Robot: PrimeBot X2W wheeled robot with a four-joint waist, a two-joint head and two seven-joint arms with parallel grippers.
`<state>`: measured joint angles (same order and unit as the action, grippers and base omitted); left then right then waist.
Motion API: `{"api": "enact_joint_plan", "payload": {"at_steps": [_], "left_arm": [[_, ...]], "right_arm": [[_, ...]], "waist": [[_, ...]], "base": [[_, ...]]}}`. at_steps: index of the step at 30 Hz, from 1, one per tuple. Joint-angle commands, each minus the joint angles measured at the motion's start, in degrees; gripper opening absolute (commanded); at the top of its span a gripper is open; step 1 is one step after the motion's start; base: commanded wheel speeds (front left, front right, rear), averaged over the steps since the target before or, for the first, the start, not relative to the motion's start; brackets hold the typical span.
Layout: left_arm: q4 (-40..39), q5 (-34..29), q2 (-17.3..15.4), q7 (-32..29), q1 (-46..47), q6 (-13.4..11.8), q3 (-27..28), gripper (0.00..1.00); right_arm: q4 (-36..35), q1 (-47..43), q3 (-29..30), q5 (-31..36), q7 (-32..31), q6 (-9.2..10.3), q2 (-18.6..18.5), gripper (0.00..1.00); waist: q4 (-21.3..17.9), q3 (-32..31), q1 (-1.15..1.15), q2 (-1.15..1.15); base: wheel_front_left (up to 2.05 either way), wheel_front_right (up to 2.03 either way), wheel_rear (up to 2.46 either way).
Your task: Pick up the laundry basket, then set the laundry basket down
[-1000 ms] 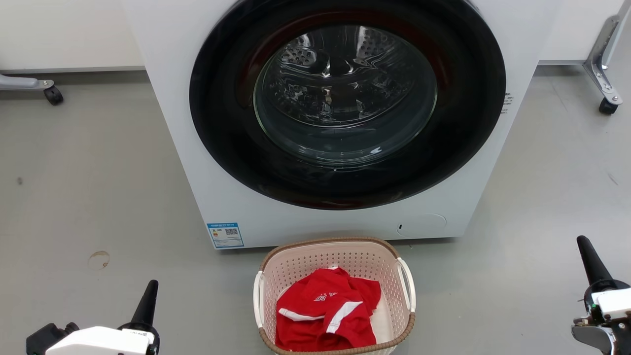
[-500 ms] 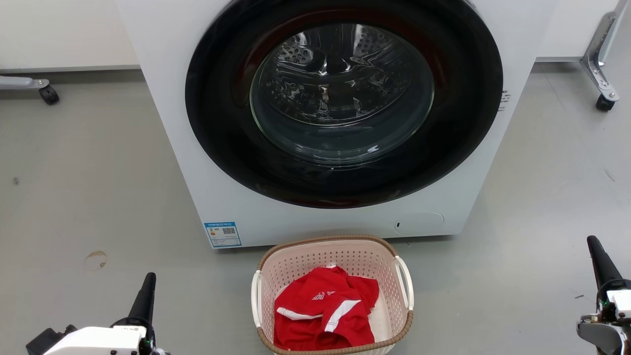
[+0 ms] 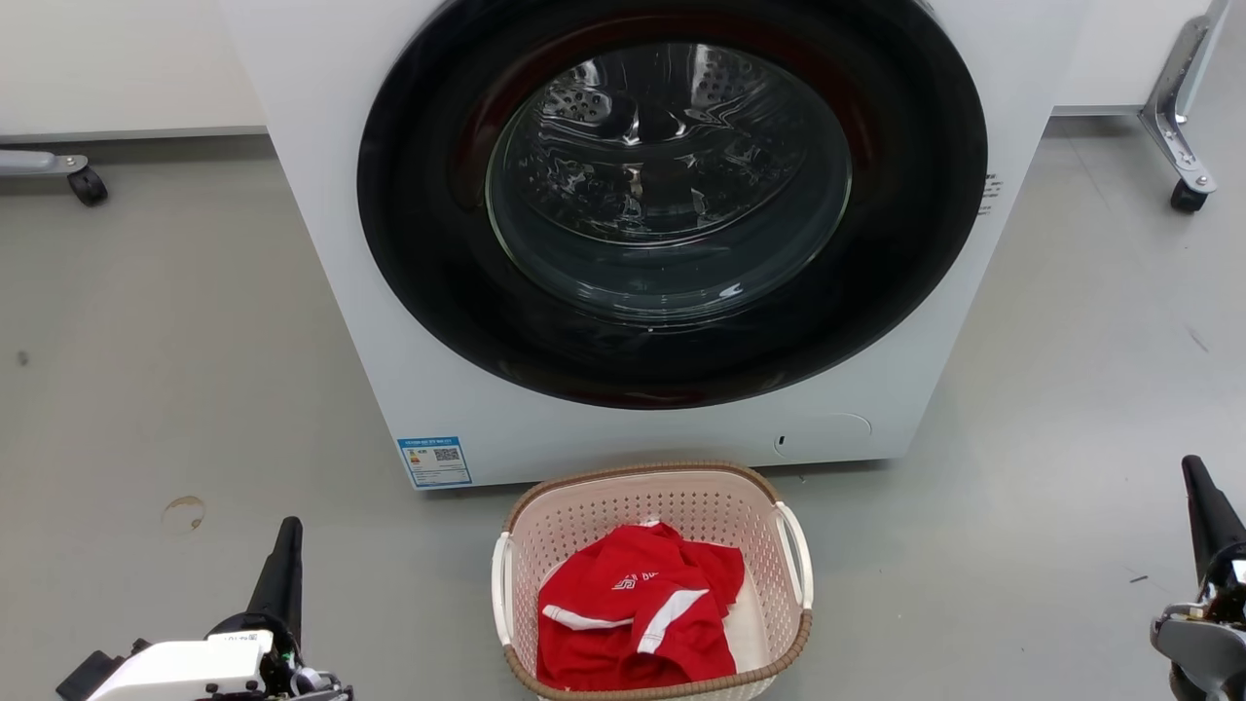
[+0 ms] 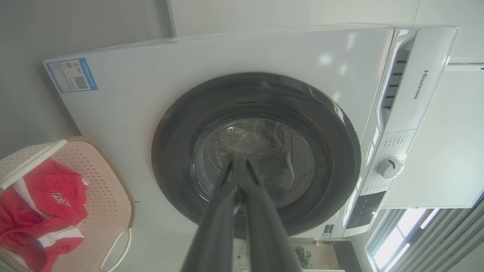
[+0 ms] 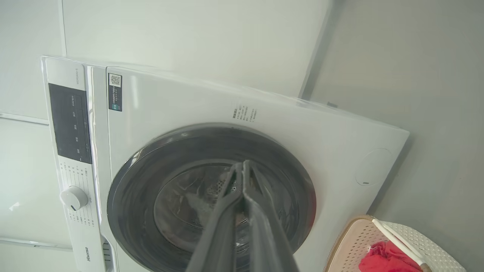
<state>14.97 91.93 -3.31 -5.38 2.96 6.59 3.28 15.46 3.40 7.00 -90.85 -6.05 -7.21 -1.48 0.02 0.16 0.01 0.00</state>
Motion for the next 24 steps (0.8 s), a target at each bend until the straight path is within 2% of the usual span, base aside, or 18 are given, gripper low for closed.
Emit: {"api": "enact_joint_plan", "payload": {"at_steps": [1,24], "left_arm": [[-0.9,1.0,-0.2,-0.4,3.2,0.9,2.3,0.0],[-0.9,0.8,-0.1,-0.6,3.2,0.9,2.6,0.0]], "right_arm": [[-1.4,2.8,-0.5,-1.3,-0.5,-0.28,-1.4,0.0],[-1.4,2.8,-0.5,-1.3,-0.5,-0.28,-1.4,0.0]], "waist": [[0.0,0.0,0.0,0.0],[0.0,0.0,0.0,0.0]], "base": [[0.0,0.0,0.0],[0.0,0.0,0.0]]}}
